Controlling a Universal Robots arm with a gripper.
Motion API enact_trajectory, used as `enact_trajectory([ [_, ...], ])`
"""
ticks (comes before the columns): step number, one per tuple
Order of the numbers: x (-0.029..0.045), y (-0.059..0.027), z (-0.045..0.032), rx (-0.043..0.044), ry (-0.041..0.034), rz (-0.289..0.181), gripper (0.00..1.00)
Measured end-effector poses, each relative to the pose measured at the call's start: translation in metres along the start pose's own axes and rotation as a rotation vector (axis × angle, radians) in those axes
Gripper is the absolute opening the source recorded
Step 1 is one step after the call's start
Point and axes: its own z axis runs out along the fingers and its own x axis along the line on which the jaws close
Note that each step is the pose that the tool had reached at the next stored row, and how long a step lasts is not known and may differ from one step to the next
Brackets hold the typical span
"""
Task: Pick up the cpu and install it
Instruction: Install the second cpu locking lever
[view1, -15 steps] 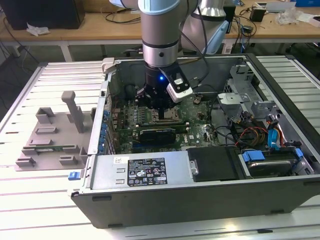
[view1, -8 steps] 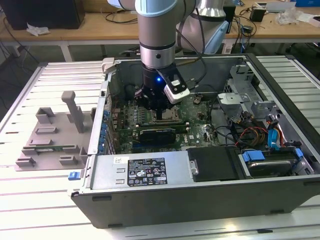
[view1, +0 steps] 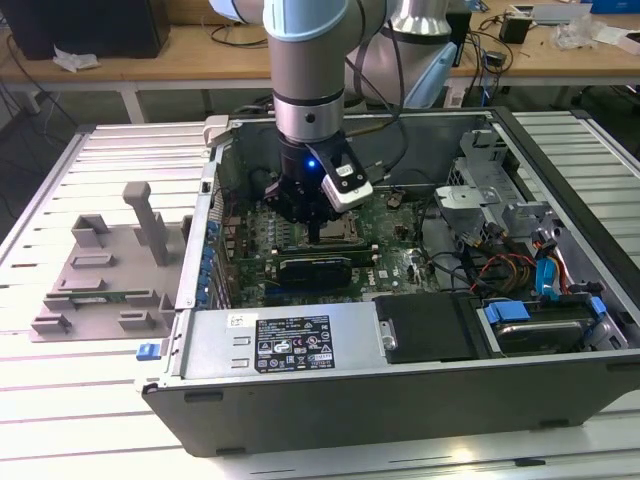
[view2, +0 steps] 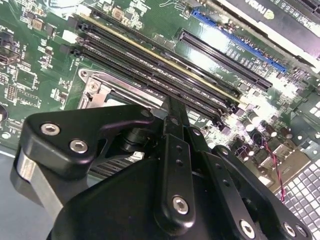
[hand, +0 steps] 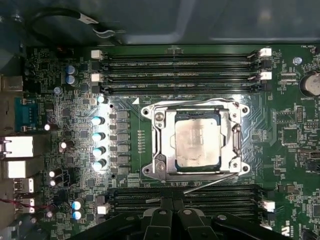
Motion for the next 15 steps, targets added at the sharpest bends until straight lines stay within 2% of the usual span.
enact_trajectory([
  [4, 0.007, -0.0004, 0.004, -0.0021, -0.005, 0.0, 0.11],
  [8, 0.0087, -0.0026, 0.0067, -0.0056, -0.0089, 0.0, 0.11],
  [11, 0.0087, -0.0077, 0.0077, -0.0309, -0.0097, 0.001, 0.11],
  [12, 0.0086, -0.0101, 0.0079, -0.0464, -0.0104, 0.001, 0.11],
  [13, 0.0087, -0.014, 0.0082, -0.0728, -0.0115, 0.002, 0.11],
  [14, 0.0088, -0.0165, 0.0085, -0.0861, -0.0123, 0.002, 0.11],
  [15, 0.0093, -0.0206, 0.0091, -0.1086, -0.0144, 0.003, 0.11],
])
